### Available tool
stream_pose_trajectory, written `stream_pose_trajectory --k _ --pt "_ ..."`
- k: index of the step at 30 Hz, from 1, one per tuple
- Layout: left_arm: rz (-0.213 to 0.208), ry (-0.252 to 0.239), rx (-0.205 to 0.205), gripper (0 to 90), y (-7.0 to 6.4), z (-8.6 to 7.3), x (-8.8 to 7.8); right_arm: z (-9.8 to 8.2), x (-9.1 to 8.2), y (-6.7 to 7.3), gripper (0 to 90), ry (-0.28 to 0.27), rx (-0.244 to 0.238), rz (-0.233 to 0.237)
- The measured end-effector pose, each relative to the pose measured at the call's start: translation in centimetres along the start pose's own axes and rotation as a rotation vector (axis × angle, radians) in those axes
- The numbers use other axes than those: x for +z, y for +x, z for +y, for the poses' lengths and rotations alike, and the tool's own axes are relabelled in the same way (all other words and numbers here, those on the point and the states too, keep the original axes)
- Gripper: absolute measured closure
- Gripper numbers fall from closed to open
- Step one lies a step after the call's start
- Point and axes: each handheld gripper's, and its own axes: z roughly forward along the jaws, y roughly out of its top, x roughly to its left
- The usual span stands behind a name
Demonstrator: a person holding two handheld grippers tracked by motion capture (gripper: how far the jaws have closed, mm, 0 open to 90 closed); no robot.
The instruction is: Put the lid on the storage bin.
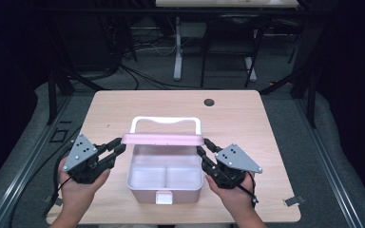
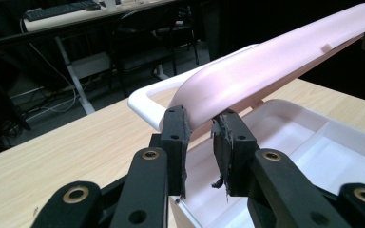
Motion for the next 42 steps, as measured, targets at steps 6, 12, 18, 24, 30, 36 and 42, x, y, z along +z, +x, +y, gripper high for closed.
stream_pose_trajectory --k 6,12,18,24,30,36,42 --pt "-0.011 -0.003 -0.019 72.4 -0.5 -1.0 -0.4 -0.8 -0.7 0.6 66.5 0.001 -0.02 0.008" --pt "-0.035 -0.012 -0.026 69.9 -0.9 -1.8 -1.1 -1.3 -1.5 1.0 62.8 0.024 -0.029 0.016" --pt "-0.047 -0.007 -0.018 67.7 -1.3 -2.3 -1.5 -1.9 -2.4 1.3 61.8 0.024 -0.025 0.048" --pt "-0.061 -0.004 -0.023 65.5 -1.5 -3.0 -1.5 -2.6 -2.5 1.2 60.8 0.029 -0.007 0.055" --pt "-0.061 0.015 -0.018 65.7 -1.7 -3.5 -1.8 -3.1 -2.9 0.9 62.2 0.056 0.014 0.083" --pt "-0.074 0.037 -0.019 67.0 -1.8 -4.1 -2.0 -3.7 -3.3 1.1 63.2 0.059 0.004 0.097" --pt "-0.083 0.054 -0.029 66.9 -1.7 -5.2 -2.2 -4.6 -3.6 1.0 66.8 0.078 0.0 0.103"
